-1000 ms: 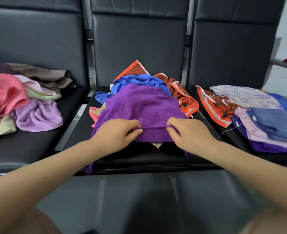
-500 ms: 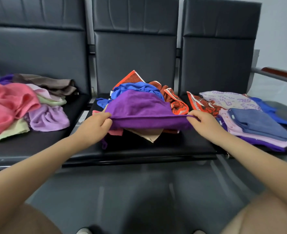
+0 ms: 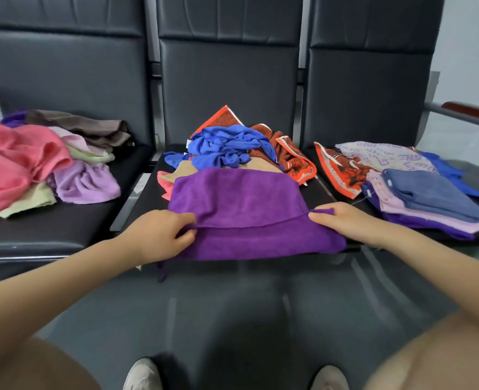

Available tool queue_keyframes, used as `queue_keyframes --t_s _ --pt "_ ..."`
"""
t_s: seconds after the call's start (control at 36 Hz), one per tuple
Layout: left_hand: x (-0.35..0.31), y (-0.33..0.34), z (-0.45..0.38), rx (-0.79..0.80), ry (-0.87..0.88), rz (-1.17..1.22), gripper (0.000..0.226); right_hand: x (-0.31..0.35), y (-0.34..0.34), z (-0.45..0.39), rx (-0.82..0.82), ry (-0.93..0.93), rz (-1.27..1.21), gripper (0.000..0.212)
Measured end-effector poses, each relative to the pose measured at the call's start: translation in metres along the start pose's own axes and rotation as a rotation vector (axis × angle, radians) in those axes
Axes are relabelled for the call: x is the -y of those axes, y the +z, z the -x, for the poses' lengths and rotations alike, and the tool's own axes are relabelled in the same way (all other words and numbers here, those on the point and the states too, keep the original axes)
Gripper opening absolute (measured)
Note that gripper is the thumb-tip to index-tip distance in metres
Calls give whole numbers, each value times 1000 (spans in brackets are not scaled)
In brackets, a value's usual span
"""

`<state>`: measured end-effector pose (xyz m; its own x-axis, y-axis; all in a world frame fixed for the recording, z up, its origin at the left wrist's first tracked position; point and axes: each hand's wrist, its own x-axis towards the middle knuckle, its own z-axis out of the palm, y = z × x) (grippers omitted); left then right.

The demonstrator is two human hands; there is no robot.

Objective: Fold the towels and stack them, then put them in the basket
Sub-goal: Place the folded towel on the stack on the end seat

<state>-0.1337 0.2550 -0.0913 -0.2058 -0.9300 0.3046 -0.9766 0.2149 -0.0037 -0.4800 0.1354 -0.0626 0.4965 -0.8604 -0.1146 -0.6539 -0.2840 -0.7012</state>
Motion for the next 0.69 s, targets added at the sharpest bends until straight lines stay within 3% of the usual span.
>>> queue_keyframes --t_s 0.08,0.28,0.42,0.56,0.61,0.69 --pt "5 -1 -1 -46 -16 -96 62 1 -5 -2 -14 5 -52 29" --pt "21 -16 -18 -174 -190 -25 19 7 -18 -21 -246 -71 -272 18" --pt "33 -20 -42 -169 -374 188 36 11 -21 -47 -391 -66 -359 17" --pt "43 -16 -72 -122 -476 313 26 7 -19 -85 -441 0 -296 18" --pt "47 -11 -83 -66 -465 278 20 3 -17 -100 -468 35 -283 21" --pt "58 1 -97 36 -413 170 34 -4 -14 -122 -495 84 -214 30"
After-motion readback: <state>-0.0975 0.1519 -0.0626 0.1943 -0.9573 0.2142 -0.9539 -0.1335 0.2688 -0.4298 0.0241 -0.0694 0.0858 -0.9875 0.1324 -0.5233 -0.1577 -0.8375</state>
